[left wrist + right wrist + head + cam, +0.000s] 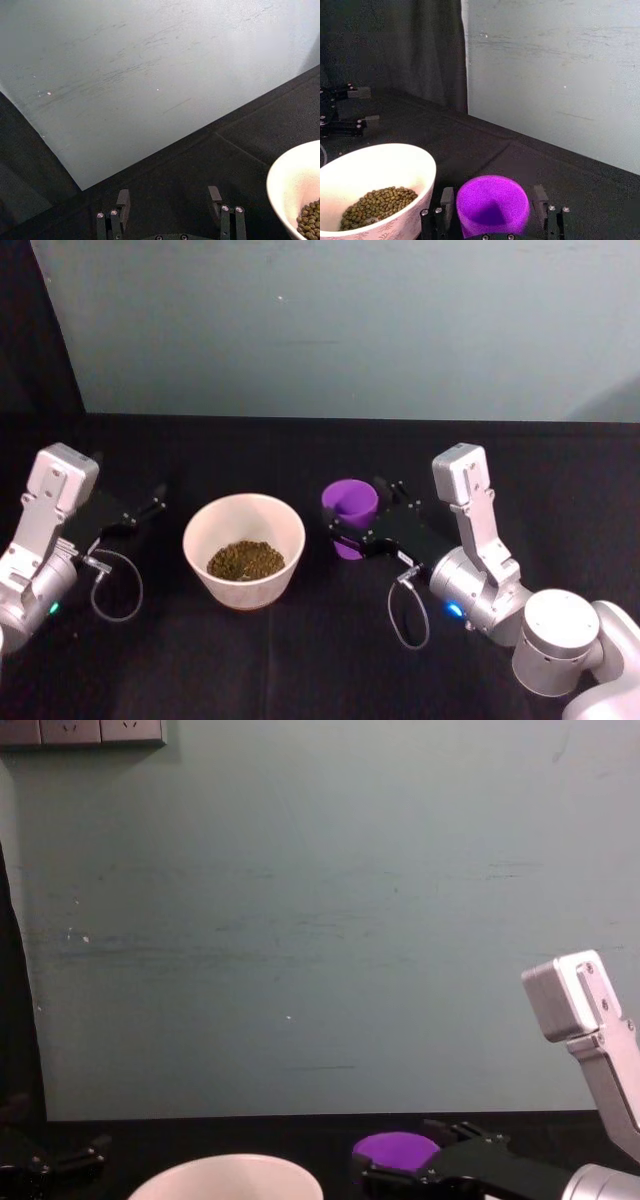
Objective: Pick up the cup and pour the mung beans from the cup into the bowl.
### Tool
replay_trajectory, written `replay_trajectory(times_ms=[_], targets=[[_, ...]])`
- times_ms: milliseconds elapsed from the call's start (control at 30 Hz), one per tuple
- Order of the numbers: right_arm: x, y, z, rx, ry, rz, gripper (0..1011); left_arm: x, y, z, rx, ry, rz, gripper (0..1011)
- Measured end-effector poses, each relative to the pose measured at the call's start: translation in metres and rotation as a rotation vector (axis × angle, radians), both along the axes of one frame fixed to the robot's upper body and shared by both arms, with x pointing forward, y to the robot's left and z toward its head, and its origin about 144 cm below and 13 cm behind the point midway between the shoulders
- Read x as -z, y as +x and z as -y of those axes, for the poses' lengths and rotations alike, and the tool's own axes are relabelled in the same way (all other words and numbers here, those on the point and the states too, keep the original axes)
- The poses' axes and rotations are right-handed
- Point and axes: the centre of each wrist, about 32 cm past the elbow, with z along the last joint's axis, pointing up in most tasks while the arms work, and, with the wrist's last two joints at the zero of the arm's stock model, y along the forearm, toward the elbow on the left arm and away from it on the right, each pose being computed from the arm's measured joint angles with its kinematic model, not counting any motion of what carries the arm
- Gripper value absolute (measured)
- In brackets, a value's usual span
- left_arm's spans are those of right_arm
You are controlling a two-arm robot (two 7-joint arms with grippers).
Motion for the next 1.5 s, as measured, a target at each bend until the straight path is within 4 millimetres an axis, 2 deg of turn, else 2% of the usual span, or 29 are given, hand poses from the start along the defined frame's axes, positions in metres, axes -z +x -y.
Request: replay_trajectory(times_ms=[33,433,667,833,1133,1500], targets=[[0.000,0.000,0.000,0.002,0.001,-0.001,1002,0.000,0.000,0.000,0.000,0.000,0.000,1011],[-0.006,-0.004,0.001,0.007,0.020,0.048,1004,0.000,0.000,0.000,0.000,0.000,0.000,1011],[-0.016,-0.016,0.007,0.091,0.083,0.178,1004,0.000,0.000,0.000,0.000,0.000,0.000,1011],[-0.017,-0.018,0.015,0.185,0.106,0.203,1004,0.000,0.000,0.000,0.000,0.000,0.000,1011],[-0.011,-0.018,0.033,0.340,0.071,0.185,1004,0.000,0.000,0.000,0.000,0.000,0.000,1011],[-0.005,-0.011,0.037,0.344,0.009,0.097,1004,0.000,0.000,0.000,0.000,0.000,0.000,1011]])
